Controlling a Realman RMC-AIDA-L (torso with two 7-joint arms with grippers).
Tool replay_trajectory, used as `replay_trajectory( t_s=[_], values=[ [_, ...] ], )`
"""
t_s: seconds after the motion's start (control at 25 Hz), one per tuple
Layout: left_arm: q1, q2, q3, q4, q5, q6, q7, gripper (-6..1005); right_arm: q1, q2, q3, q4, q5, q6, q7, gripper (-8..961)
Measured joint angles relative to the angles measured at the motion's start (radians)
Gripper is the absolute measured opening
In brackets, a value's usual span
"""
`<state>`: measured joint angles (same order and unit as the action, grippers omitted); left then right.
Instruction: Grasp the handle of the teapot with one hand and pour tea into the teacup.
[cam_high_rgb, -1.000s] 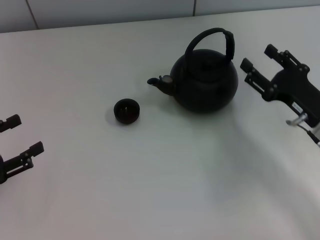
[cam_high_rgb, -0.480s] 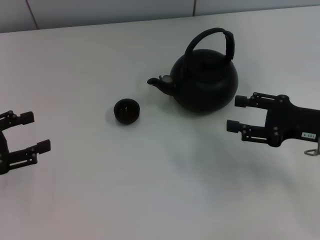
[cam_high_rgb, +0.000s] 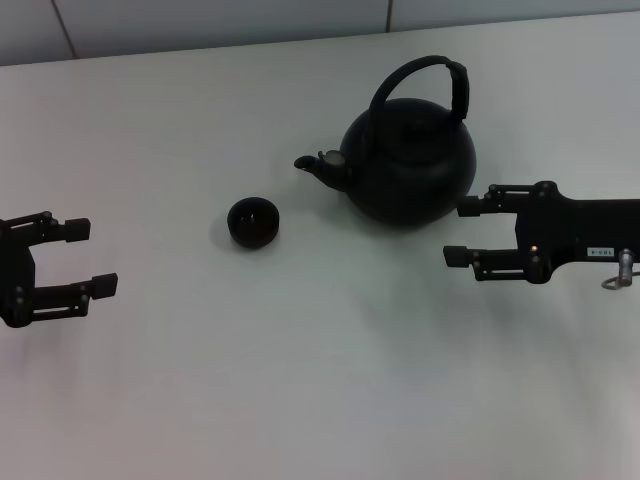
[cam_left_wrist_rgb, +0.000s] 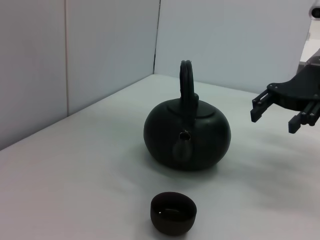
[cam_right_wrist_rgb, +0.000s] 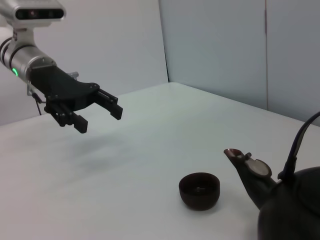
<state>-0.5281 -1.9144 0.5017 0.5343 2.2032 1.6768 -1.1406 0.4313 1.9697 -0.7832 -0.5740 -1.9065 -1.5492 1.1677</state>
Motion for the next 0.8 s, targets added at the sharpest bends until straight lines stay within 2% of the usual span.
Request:
replay_trajectory(
  t_s=[0.8],
  values=[
    [-0.007, -0.005, 0.010, 0.014, 0.005, -0.019, -0.002, 801, 0.006, 0.000, -0.009, -0.004, -0.003, 0.003, -0.003, 703]
  ],
)
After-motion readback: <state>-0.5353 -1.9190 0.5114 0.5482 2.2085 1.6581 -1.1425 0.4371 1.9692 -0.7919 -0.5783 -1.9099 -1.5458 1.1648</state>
